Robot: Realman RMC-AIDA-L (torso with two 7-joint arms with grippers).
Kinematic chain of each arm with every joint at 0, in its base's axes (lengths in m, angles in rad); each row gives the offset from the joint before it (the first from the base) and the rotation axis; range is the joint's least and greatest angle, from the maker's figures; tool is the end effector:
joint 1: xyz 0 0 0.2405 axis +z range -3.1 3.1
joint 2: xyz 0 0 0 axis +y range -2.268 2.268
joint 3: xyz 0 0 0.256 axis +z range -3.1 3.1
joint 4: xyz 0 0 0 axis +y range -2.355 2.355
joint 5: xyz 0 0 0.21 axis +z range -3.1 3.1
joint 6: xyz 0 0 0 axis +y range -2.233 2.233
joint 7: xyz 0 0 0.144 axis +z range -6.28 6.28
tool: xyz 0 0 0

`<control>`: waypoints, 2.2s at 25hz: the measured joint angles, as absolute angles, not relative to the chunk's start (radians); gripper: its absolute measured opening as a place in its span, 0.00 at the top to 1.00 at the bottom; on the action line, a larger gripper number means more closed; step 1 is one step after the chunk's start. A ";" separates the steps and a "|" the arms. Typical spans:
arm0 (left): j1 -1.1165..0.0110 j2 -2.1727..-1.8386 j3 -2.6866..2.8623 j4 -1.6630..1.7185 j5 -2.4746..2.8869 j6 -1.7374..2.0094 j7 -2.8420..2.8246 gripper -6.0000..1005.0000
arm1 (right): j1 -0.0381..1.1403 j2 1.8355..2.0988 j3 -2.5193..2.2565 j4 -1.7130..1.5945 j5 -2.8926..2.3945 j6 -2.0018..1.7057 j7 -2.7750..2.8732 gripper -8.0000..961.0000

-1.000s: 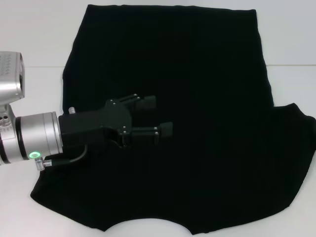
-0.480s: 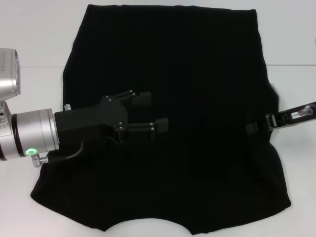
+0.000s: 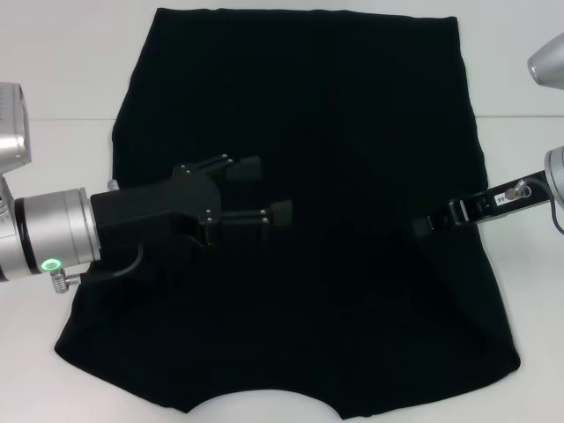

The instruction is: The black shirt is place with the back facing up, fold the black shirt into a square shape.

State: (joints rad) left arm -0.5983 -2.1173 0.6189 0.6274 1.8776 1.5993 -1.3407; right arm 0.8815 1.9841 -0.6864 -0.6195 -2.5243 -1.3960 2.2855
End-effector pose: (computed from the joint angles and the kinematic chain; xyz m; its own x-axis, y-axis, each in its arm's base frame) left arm -0.2212 0.3462 -0.0008 0.7053 0.2377 0.6679 0.4191 -0.8996 -0.1224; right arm 0.2250 0.4151 0.0162 0.5255 -0.8347 -0.1646 -0.8467 -0.4944 -0.1965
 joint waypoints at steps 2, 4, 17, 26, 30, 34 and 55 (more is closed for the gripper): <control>-0.598 -2.117 0.608 0.627 1.878 1.599 -1.341 0.10 | 0.876 1.983 -0.684 -0.621 -2.488 -1.426 2.257 0.96; -0.598 -2.116 0.593 0.626 1.878 1.599 -1.341 0.10 | 0.871 1.977 -0.682 -0.620 -2.449 -1.447 2.233 0.95; -0.554 -2.053 0.485 0.669 1.927 1.607 -1.698 0.10 | 0.786 1.986 -0.675 -0.589 -2.209 -1.455 2.028 0.39; -0.440 -2.045 0.311 0.918 2.186 1.661 -2.076 0.11 | 0.790 2.006 -0.683 -0.515 -2.124 -1.371 1.904 0.11; -0.434 -2.030 0.204 0.935 2.326 1.702 -2.125 0.11 | 0.792 2.006 -0.678 -0.522 -2.122 -1.369 1.904 0.11; -0.434 -2.025 0.172 0.926 2.423 1.708 -2.144 0.11 | 0.793 2.004 -0.675 -0.526 -2.120 -1.368 1.904 0.11; -0.479 -2.019 0.213 0.808 2.613 1.596 -2.180 0.16 | 0.792 1.990 -0.673 -0.530 -2.105 -1.367 1.905 0.11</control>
State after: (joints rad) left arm -0.4787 -2.0193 0.2133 0.8075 2.6129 1.5957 -2.1795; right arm 0.7919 1.9904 -0.6734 -0.5297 -2.1045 -1.3668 1.9049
